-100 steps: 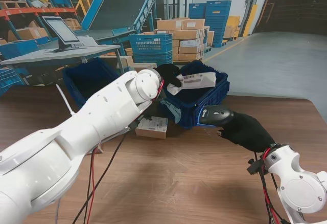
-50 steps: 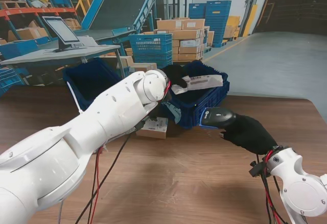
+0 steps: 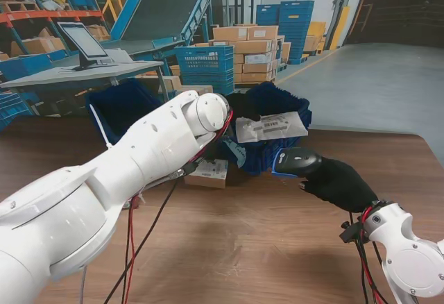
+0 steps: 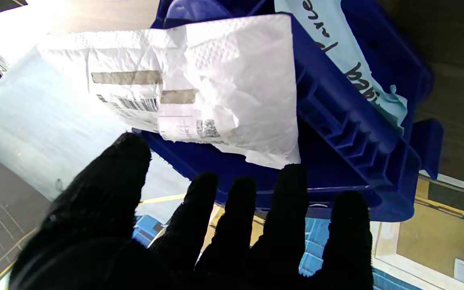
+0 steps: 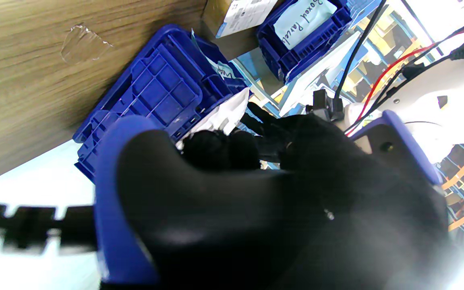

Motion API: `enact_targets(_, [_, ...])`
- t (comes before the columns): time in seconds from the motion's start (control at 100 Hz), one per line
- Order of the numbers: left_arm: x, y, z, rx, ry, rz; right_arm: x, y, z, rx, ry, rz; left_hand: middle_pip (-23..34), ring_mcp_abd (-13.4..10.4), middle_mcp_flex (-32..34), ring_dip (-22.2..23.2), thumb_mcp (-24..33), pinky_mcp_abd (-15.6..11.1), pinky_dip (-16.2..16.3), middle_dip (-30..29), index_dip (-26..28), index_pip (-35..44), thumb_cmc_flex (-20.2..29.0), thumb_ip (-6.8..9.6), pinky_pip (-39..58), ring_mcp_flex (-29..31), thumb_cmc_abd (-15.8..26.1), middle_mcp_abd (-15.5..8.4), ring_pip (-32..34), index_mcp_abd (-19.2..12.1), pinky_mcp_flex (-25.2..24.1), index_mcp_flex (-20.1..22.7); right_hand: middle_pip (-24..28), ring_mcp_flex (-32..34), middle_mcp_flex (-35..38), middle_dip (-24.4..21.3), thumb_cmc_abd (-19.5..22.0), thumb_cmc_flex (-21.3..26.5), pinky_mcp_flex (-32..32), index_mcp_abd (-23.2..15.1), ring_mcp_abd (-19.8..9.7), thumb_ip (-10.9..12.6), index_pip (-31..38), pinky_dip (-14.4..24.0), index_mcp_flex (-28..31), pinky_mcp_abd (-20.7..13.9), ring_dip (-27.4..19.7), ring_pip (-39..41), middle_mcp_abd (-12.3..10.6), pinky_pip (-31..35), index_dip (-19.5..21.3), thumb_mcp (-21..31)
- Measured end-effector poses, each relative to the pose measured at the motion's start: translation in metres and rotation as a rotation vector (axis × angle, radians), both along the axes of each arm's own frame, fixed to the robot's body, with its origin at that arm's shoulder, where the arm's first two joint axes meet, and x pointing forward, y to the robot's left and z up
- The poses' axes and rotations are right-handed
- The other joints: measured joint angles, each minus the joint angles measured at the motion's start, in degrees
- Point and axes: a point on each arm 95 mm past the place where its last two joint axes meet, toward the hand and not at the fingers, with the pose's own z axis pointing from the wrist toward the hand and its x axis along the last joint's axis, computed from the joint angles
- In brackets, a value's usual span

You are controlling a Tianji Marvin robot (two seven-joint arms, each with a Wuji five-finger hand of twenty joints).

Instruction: Scan and sort packages by packaging type

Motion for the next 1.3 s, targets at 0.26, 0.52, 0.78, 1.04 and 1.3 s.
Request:
enact_targets(0.26, [-0.013, -0.005, 0.017, -0.004, -0.075, -0.056, 0.0, 0.0, 0.0, -0.002, 0.004, -0.002, -0.1, 0.0, 0.0, -0.5, -2.3, 0.0, 0.4, 0.0, 0.0, -0.1, 0.0, 0.15, -0.5, -0.5, 1.2, 0.0, 0.0, 0.0, 0.0, 0.2, 0.0, 0.0, 0.0, 0.0, 0.0, 0.0, 0.0, 0.0, 0.0, 0.0, 0.0, 0.0, 0.0, 0.0, 0.0, 0.0, 0.0, 0.0, 0.0, 0.0])
enact_targets(0.52, [-0.037, -0.002, 0.044, -0.049, -0.196, -0.081, 0.001, 0.0, 0.001, -0.007, 0.005, -0.003, -0.1, 0.0, 1.8, -0.6, -3.0, 0.0, 0.4, -0.1, 0.1, 0.0, 0.0, 0.64, -0.5, -0.2, 1.2, 0.0, 0.0, 0.0, 0.5, 2.3, 0.0, 0.0, 0.0, 0.0, 0.0, 0.0, 0.0, 0.0, 0.0, 0.0, 0.0, 0.0, 0.0, 0.1, 0.0, 0.0, 0.0, 0.0, 0.0, 0.0])
enact_targets(0.78, [-0.068, -0.008, 0.047, -0.128, -0.183, -0.214, 0.001, 0.0, 0.002, -0.018, -0.002, -0.016, -0.1, 0.0, 1.8, -1.2, -3.6, 0.0, 0.5, -0.1, 0.1, 0.0, 0.0, 0.64, -0.5, 0.1, 2.4, 0.0, 0.0, 0.0, 0.7, 2.3, 0.0, 0.0, 0.0, 0.0, 0.0, 0.0, 0.0, 0.0, 0.0, 0.0, 0.0, 0.0, 0.0, 0.2, 0.0, 0.0, 0.0, 0.0, 0.0, 0.0])
enact_targets(1.04, [-0.091, -0.019, 0.029, -0.19, -0.147, -0.322, 0.0, -0.003, 0.008, -0.019, -0.009, -0.037, -0.1, 0.0, 1.8, -1.9, -4.8, 0.0, 0.5, -0.1, 0.1, 0.0, 0.0, 0.65, -0.5, 0.1, 2.4, 0.0, 0.0, 0.0, 0.7, 2.3, 0.0, 0.0, 0.0, 0.0, 0.0, 0.0, 0.0, 0.0, 0.0, 0.0, 0.0, 0.0, 0.0, 0.3, 0.0, 0.0, 0.0, 0.0, 0.0, 0.0])
enact_targets(1.3, [-0.095, -0.032, 0.008, -0.225, -0.096, -0.355, -0.005, -0.01, 0.013, -0.015, -0.01, -0.065, -0.1, 0.0, 1.8, -2.4, -5.9, 0.0, 0.5, -0.1, 0.1, -0.1, 0.1, 0.66, -0.5, 0.1, 3.0, 0.0, 0.0, 0.1, 0.7, 2.4, 0.0, 0.0, 0.0, 0.0, 0.0, 0.0, 0.0, 0.1, 0.0, 0.0, 0.0, 0.0, 0.0, 0.3, 0.0, 0.0, 0.0, 0.0, 0.0, 0.0])
